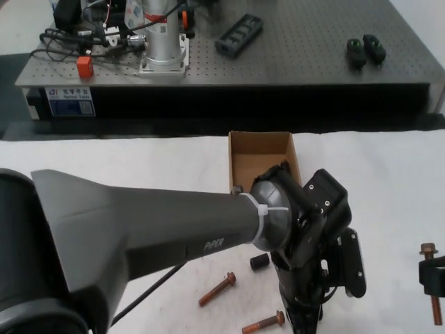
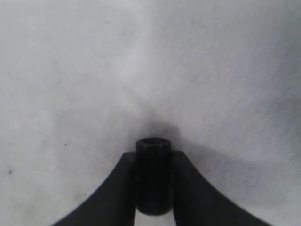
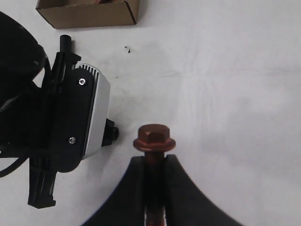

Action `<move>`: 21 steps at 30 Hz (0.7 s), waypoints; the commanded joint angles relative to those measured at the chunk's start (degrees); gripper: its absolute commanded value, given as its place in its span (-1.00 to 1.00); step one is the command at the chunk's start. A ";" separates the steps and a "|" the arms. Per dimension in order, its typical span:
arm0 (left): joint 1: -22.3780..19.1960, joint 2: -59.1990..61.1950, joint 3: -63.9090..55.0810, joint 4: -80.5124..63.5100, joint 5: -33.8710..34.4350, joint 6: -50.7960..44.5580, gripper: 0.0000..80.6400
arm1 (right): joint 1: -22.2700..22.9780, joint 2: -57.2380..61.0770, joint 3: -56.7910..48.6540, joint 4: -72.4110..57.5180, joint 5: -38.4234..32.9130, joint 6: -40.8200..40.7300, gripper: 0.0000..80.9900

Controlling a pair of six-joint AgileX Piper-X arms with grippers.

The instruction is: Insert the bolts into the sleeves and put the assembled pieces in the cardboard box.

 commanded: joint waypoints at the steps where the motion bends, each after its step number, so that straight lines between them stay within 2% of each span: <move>1: -0.07 0.57 -0.41 -0.26 -0.55 0.66 -0.90 | -0.36 -0.48 -0.17 -0.76 -0.52 -0.38 -0.97; 2: -0.07 0.57 -0.41 0.12 -0.55 0.66 -0.97 | -0.36 -0.48 -0.17 -0.76 -0.52 -0.38 -0.97; 5: -0.07 0.38 -0.69 0.75 -2.49 -1.04 -0.99 | -0.36 -0.48 -0.17 -2.14 -0.52 -0.10 -0.97; 9: 0.28 -2.07 -1.93 -0.14 -7.55 -9.44 -0.99 | -0.36 -2.38 -0.17 -7.72 -2.77 0.47 -0.97; 12: 2.23 -7.69 -1.91 -1.75 -2.41 -20.39 -0.99 | -0.36 -4.84 -0.17 -14.17 -4.47 0.46 -0.97; 15: 5.91 -14.54 0.30 -3.13 5.35 -29.39 -0.99 | -0.36 -6.49 -0.06 -20.32 -8.95 2.73 -0.97; 18: 9.28 -23.49 7.90 -9.63 13.42 -36.48 -0.99 | -0.21 -6.57 1.52 -28.96 -15.86 9.61 -0.97; 21: 10.40 -32.44 17.91 -20.09 20.64 -42.24 -0.99 | 1.25 -5.34 4.47 -43.45 -20.71 18.22 -0.97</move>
